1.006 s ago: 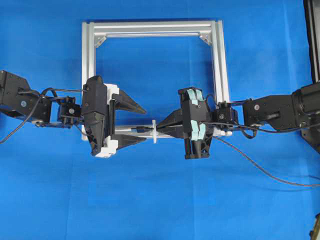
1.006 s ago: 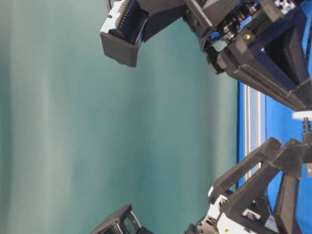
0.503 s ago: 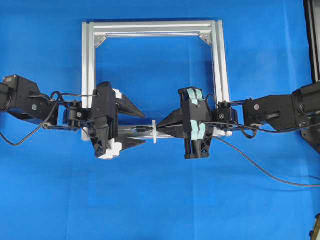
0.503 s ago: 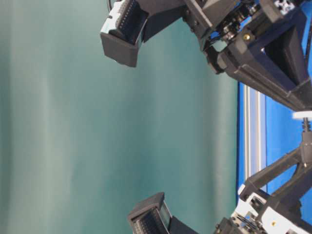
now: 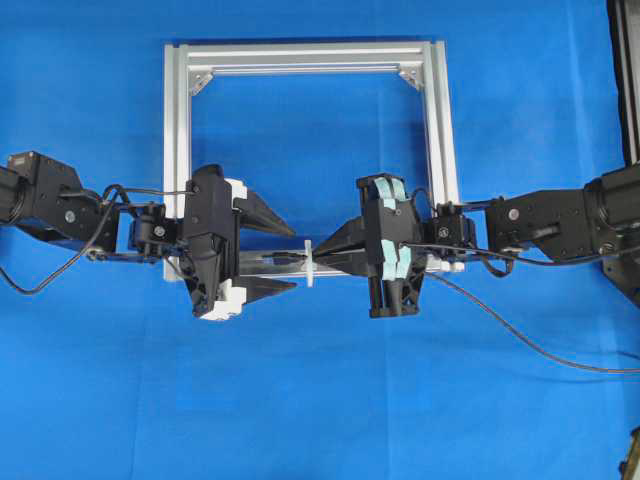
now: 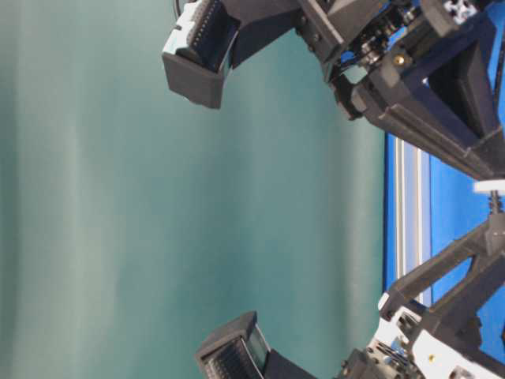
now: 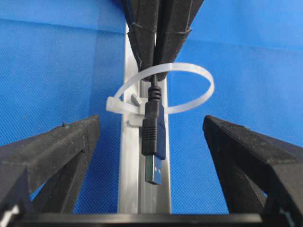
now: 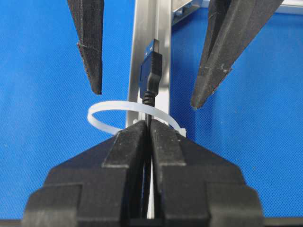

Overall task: Insert the wire through the string loop located in the center.
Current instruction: 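Move the left gripper to the loop's far side around the plug, then close the left gripper on the USB plug beyond the loop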

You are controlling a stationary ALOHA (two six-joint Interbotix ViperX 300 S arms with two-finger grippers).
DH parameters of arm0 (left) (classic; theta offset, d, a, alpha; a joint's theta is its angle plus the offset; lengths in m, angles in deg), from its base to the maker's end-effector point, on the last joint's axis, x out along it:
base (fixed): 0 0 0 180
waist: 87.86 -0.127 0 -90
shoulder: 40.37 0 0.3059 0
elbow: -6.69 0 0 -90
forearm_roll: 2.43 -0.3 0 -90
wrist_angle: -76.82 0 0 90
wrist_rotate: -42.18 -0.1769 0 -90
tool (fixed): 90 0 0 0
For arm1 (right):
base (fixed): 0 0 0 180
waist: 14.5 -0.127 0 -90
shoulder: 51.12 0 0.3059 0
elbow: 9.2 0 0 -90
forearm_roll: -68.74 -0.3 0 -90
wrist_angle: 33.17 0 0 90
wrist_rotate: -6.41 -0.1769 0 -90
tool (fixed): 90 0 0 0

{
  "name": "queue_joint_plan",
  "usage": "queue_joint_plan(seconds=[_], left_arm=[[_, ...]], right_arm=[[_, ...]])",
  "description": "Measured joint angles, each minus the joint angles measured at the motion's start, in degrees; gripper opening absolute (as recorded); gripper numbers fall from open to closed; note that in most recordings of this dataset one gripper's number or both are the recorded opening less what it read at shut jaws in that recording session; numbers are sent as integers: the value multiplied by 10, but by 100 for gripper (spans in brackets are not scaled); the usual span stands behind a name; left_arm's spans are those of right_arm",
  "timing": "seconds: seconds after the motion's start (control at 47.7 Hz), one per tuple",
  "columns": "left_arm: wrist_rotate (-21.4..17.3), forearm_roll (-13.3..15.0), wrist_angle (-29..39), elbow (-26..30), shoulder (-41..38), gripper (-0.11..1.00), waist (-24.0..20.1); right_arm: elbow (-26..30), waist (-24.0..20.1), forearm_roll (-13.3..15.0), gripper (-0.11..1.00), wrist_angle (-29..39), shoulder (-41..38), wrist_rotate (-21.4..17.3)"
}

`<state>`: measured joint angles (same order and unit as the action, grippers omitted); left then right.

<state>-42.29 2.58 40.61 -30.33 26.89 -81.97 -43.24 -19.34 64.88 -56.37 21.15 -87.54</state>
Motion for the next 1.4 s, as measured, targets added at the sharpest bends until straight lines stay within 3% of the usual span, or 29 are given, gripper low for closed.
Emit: queue_joint_plan(seconds=[1.404], left_arm=[[-2,0,-3,0,1,91,0]], right_arm=[[-1,1,0,-2,-1,0,0]])
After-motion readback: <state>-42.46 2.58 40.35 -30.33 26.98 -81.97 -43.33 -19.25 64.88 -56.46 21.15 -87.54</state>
